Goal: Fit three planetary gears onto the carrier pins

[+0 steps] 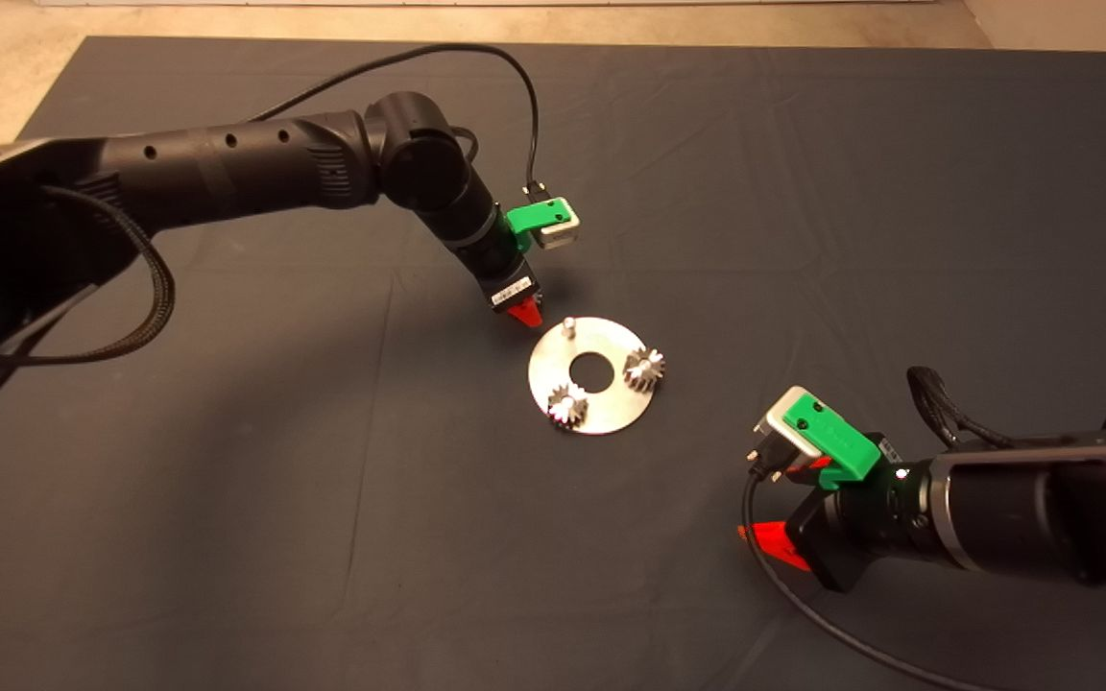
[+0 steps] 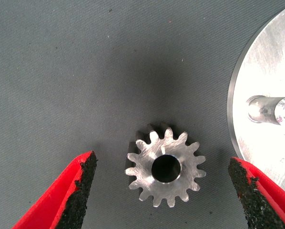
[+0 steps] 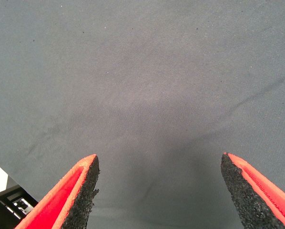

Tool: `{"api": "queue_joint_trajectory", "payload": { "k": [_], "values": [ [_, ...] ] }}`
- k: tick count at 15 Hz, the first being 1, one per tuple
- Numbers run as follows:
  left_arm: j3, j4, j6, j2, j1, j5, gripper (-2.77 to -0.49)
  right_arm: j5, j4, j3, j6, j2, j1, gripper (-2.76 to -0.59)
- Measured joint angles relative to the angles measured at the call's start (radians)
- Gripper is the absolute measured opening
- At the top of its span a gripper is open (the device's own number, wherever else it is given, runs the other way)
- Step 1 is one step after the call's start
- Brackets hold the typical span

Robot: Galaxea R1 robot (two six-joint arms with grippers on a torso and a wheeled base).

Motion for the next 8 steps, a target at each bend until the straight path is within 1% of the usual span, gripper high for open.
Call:
{"api": "queue_joint_trajectory", "payload": {
  "k": [3,5,6,7,8],
  "values": [
    [0.0,0.0,0.0,0.0,0.0,-0.009,-1.33,0.0,0.001,0.0,0.0,0.0,0.002,-1.47],
    [0.0,0.0,0.001,0.0,0.0,-0.011,-1.33,0.0,0.002,0.0,0.0,0.0,0.008,-1.47],
    [0.0,0.0,0.001,0.0,0.0,-0.012,-1.35,0.0,0.002,0.0,0.0,0.0,0.008,-1.47],
    [0.0,0.0,0.001,0.0,0.0,-0.015,-1.44,0.0,0.003,0.0,0.0,0.0,0.008,-1.47],
    [0.0,0.0,0.001,0.0,0.0,-0.02,-1.46,0.0,0.003,0.0,0.0,0.0,0.008,-1.47]
  ]
}}
